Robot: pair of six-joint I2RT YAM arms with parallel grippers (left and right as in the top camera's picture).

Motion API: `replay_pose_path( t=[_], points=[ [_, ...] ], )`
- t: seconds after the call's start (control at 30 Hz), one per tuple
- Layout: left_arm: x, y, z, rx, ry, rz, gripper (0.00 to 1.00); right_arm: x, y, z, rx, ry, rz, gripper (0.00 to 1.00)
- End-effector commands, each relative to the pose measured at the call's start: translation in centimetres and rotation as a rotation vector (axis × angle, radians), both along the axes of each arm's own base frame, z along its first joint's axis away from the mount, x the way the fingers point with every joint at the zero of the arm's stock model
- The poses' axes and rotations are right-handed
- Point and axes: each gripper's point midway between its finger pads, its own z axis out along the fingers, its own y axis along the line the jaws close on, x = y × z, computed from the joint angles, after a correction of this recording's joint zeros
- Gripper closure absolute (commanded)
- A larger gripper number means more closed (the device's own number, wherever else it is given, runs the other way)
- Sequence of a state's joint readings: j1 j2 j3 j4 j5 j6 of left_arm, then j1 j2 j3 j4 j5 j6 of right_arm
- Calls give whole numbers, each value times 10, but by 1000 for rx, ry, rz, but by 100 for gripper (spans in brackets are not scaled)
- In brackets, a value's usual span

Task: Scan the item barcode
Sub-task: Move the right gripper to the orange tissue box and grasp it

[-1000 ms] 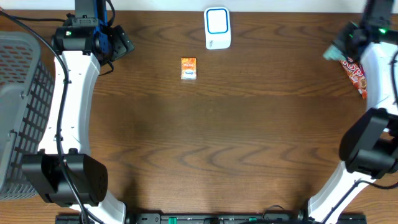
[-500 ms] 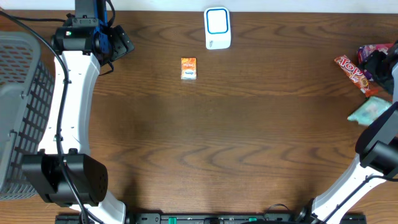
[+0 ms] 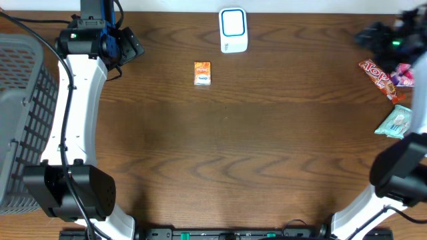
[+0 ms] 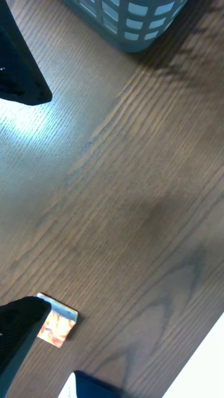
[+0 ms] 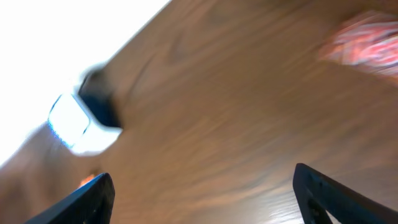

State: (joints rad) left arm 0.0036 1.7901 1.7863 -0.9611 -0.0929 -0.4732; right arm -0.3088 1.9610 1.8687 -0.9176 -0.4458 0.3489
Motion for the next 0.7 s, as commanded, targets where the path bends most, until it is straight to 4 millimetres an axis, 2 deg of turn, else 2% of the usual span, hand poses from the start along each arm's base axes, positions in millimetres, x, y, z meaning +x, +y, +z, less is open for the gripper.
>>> replay_pose_path(
  t=[0.0, 0.07, 0.1, 0.17, 0.27, 0.53, 0.6, 0.67],
  points=[
    [0, 3, -2, 17, 5, 5, 2, 6, 93, -12, 73, 3, 239, 9],
    [0, 3, -2, 17, 5, 5, 2, 13, 137, -19, 67, -13, 329, 8],
    [0, 3, -2, 17, 5, 5, 2, 16, 157, -22, 62, -27, 369, 2],
    [0, 3, -2, 17, 5, 5, 2, 23, 196, -31, 36, -49, 433, 1],
    [0, 3, -2, 17, 5, 5, 2, 27, 252, -58, -15, -33, 457, 1],
    [0, 3, -2, 17, 5, 5, 2, 33, 358, -121, -13, -58, 486, 1],
    [0, 3, -2, 17, 6, 5, 2, 32, 375, -139, -11, -59, 504, 1],
    [0, 3, -2, 17, 5, 5, 2, 29, 383, -157, -19, -40, 509, 1]
  ],
)
